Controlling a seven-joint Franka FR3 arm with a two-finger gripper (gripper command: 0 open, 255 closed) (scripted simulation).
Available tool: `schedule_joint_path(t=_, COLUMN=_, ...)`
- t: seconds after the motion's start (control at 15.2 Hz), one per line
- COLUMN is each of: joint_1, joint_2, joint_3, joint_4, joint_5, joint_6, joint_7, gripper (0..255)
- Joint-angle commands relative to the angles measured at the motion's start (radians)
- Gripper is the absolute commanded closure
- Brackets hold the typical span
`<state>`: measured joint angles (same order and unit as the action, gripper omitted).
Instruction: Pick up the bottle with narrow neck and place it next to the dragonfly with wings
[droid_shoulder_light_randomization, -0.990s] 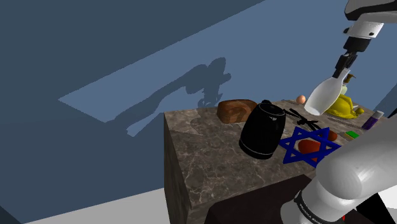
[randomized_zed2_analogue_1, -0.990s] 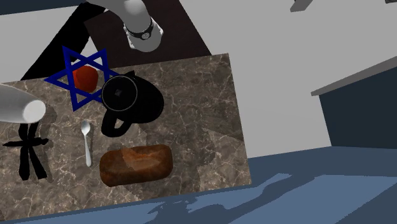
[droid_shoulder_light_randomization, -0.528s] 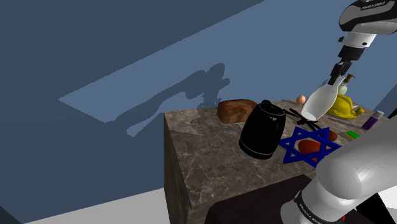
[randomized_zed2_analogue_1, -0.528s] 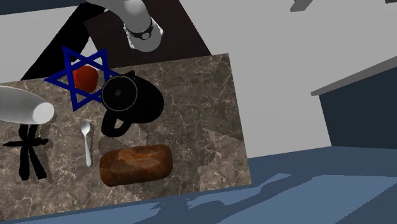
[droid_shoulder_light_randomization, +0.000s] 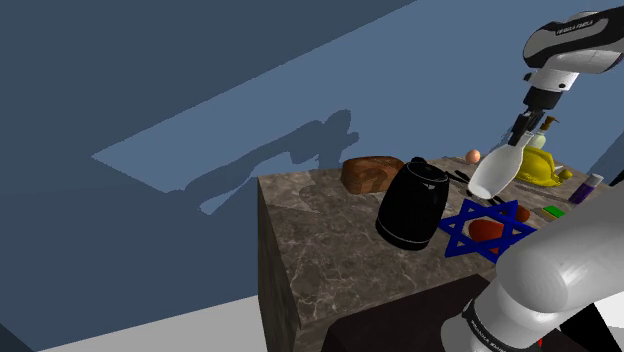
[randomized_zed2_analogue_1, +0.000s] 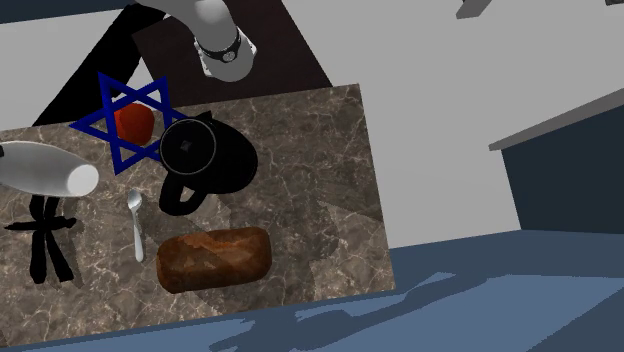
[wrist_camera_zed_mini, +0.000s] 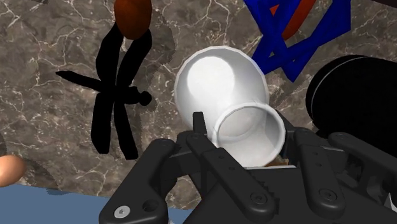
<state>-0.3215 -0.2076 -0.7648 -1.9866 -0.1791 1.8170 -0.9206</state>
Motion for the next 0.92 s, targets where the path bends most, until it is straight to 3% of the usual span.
schedule_joint_path(t=0.0, joint_1=-0.001, joint_2=0.001, joint_3=-0.003, joint_4=-0.027, joint_5=-0.001, joint_6=0.029, joint_7=0.001, gripper=255)
schedule_joint_path(t=0.86, joint_1=-0.002, joint_2=0.051, joint_3=-0.033, joint_4=-0.165, joint_5=0.02, joint_6=0.207, joint_7=-0.015, gripper=255)
